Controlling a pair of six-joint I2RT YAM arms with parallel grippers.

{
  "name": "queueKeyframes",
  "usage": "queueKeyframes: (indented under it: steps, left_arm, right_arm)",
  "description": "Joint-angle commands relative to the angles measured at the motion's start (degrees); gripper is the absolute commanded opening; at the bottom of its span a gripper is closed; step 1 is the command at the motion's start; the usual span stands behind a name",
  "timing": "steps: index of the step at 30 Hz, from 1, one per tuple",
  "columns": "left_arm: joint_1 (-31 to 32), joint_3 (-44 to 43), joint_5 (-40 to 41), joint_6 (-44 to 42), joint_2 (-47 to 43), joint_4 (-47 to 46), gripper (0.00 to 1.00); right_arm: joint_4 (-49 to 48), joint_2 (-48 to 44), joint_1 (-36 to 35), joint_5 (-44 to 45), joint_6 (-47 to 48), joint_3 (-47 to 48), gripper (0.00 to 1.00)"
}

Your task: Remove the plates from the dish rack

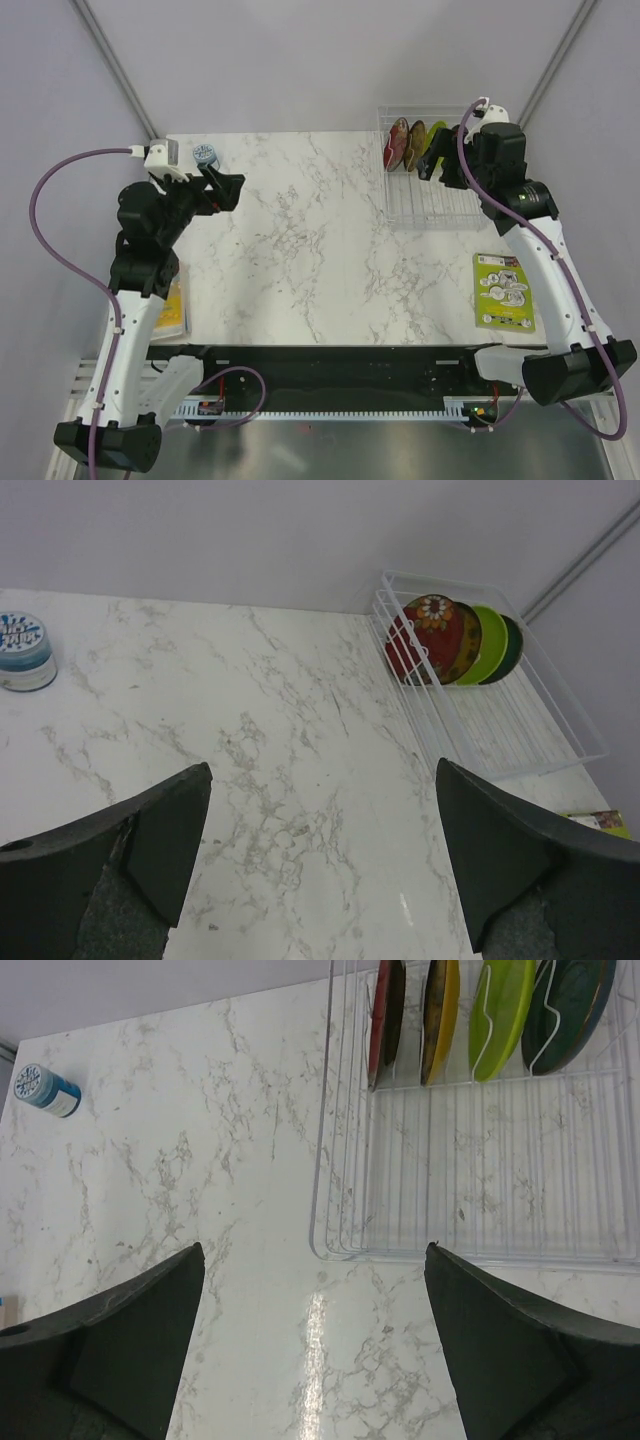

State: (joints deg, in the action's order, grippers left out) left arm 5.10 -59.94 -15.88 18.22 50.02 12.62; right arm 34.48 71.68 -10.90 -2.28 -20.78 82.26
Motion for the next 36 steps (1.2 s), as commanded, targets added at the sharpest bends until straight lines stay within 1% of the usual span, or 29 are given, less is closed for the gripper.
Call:
queueKeyframes:
  steps: [1,2,5,6,8,12,14,16,17,18,19,20,22,23,24,26,27,30,32,36]
  left_arm:
    - [-0.88,0.88,8.41,3.85,0.51,3.55,1.0]
    - [-1.06,0.71,8.32,3.84,1.47,3.81,1.0]
    - [-1.41,0.35,8.85,4.28,3.15,4.17,1.0]
    - [-1.41,0.35,9.37,4.63,3.59,4.25,1.0]
    - [-1.41,0.88,12.34,7.25,3.94,4.34,1.0]
    - [-1.59,1.23,12.19,7.27,6.4,2.85,1.0]
    - [-1.59,1.15,10.18,6.39,7.89,2.15,1.0]
    - [-1.59,1.06,8.77,6.48,10.35,1.44,1.0]
    - [-1.59,1.23,8.5,6.65,11.06,0.92,1.0]
    - [-1.59,1.75,8.06,6.83,11.85,0.3,1.0]
    - [-1.59,1.93,6.84,6.74,13.25,-0.57,1.0]
    - [-1.59,2.2,6.13,6.83,14.04,-1.97,0.99]
    - [-1.59,2.64,4.38,7.01,16.5,-3.56,0.98]
    - [-1.59,2.81,3.93,7.09,17.38,-4.79,0.97]
    - [-1.59,2.81,3.32,7.27,18.35,-5.41,0.95]
    - [-1.59,2.73,1.03,7.36,21.59,-6.55,0.92]
    - [-1.5,2.38,0.76,7.27,22.57,-7.25,0.9]
    - [-1.24,2.46,0.85,7.36,25.39,-8.92,0.88]
    - [-0.97,2.64,1.55,6.75,26.18,-9.89,0.88]
    - [-0.01,2.9,3.22,6.13,27.41,-11.65,0.88]
  right_arm:
    - [0.05,-0.4,-0.09,7.79,-0.13,2.29,0.98]
    - [-0.03,-0.14,0.0,8.95,-0.75,1.94,0.98]
    - [1.2,3.98,0.44,8.7,0.29,3.08,0.98]
    - [0.86,6.69,0.35,6.09,1.17,4.3,0.98]
    - [0.24,11.34,0.35,6.5,1.88,6.41,0.98]
    - [0.06,19.53,0.35,10.27,3.01,15.53,0.98]
    - [-0.73,24.44,0.35,11.6,3.72,18.62,0.98]
    - [-1.43,27.8,0.17,12.12,4.69,23.63,0.97]
    - [-1.69,31.21,0.17,12.21,5.04,26.87,0.95]
    - [-1.87,33.15,0.26,12.3,5.39,28.82,0.88]
    - [-1.44,35.17,0.09,12.74,5.74,30.92,0.86]
    - [-1.43,39.02,0.09,13.35,6.09,34.6,0.88]
    - [-1.43,42.82,-0.09,14.15,6.71,37.96,0.89]
    - [-1.43,46.84,0.0,14.15,7.06,41.46,0.86]
    - [-1.17,48.71,0.0,14.41,7.33,43.23,0.82]
    - [-1.08,53.88,-0.18,14.42,8.11,47.27,0.81]
    - [-1.17,55.31,-0.27,15.02,8.38,48.42,0.81]
    - [-3.44,60.06,-0.62,16.6,9.78,50.89,0.79]
    - [-4.33,62.34,-0.62,16.79,11.19,51.77,0.74]
    - [-6.7,64.63,-0.88,18.28,12.25,51.86,0.74]
